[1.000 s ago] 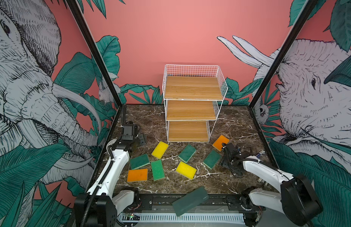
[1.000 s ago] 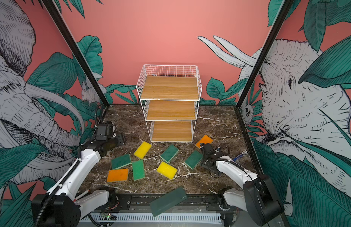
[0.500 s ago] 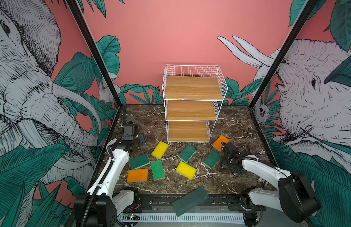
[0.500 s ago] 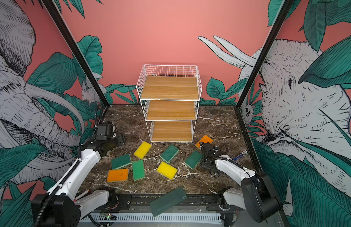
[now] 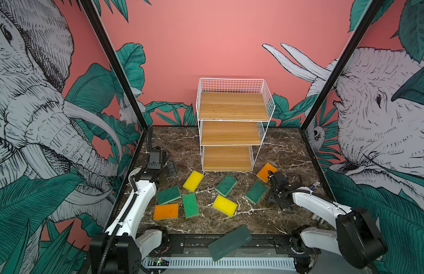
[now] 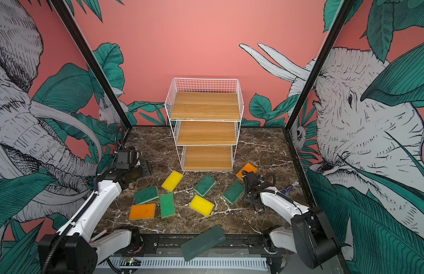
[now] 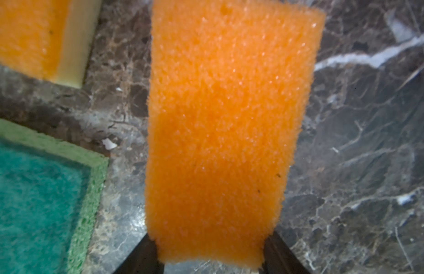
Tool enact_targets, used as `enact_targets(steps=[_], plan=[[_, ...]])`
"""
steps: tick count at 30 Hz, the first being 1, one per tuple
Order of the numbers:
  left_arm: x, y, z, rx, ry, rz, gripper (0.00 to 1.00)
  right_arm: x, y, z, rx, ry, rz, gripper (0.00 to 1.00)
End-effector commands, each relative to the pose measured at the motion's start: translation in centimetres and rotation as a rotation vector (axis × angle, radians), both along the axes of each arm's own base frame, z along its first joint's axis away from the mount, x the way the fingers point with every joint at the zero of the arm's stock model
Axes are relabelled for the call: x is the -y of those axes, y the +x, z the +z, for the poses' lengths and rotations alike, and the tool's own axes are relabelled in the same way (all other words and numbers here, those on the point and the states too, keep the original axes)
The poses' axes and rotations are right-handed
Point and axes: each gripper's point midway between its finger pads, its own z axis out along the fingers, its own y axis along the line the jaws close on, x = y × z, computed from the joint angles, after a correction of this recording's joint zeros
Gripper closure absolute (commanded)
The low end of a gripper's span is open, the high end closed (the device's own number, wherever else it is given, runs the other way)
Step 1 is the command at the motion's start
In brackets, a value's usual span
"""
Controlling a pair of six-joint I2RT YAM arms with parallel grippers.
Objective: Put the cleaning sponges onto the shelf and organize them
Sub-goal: 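Lift the orange sponge with the right gripper and draw it back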
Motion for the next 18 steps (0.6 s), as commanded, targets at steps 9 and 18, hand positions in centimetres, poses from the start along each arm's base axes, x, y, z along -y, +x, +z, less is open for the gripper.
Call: enact_targets(steps=[9,18], plan=[[-0.1,-1.0,1.5,-0.003,0.008,-0.013,0.30,-0.1,-1.4,0.6,-0.032,-0.004,0.041,0.50],[0.2,-1.5,2.8,0.013,-0.001,-0.039,0.30,-0.7,-2.2,2.4,-0.009,-0.051,0.088,0.52]])
